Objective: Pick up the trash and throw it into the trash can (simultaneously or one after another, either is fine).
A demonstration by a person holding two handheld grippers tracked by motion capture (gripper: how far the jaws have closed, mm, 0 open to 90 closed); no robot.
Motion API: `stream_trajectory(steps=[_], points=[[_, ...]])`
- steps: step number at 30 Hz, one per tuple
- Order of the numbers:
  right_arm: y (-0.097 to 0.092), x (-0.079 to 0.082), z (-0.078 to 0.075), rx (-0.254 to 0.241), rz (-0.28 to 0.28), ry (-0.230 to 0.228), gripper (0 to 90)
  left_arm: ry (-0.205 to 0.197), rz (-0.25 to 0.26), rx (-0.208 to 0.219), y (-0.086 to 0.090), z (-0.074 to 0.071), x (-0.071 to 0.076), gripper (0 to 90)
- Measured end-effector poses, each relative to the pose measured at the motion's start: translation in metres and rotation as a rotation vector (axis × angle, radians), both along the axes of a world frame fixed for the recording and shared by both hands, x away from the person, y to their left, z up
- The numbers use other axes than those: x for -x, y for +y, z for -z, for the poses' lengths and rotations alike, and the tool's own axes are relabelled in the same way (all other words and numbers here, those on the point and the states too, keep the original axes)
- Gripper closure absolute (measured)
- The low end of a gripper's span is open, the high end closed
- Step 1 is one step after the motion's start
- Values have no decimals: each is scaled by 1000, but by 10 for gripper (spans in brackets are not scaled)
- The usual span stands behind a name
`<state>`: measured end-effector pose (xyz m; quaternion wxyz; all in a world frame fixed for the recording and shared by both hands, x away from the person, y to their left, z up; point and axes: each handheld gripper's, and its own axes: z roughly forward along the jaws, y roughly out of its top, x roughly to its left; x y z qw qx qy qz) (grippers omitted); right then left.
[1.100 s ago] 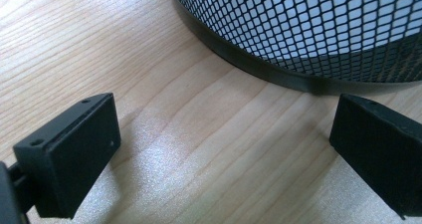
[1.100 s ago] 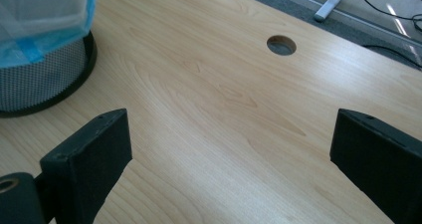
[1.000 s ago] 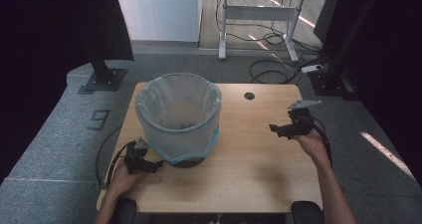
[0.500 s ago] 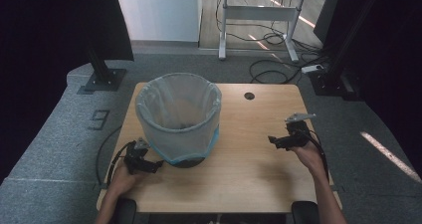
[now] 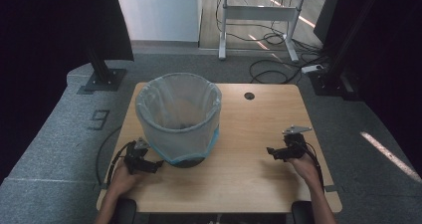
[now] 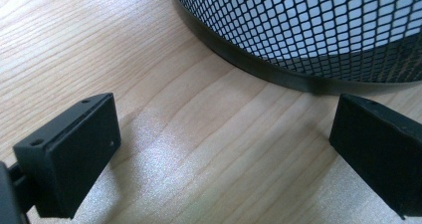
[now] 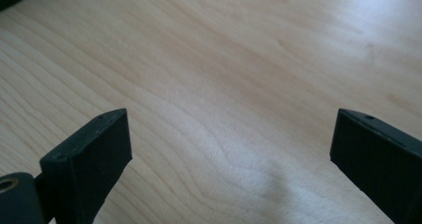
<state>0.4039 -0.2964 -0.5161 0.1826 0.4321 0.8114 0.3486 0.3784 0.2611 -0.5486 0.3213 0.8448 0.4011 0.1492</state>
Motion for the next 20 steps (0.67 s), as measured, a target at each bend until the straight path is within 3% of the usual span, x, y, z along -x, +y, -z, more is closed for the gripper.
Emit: stream_trajectory(steps=[8, 14, 20], points=[[4, 1, 22, 32, -3, 50, 21, 0, 0, 0, 0, 0, 0, 0], [15, 1, 33, 51, -40, 68, 12, 0, 0, 0, 0, 0, 0, 0], [21, 5, 40, 16, -74, 19, 0, 1, 0, 0, 0, 0, 0, 0]])
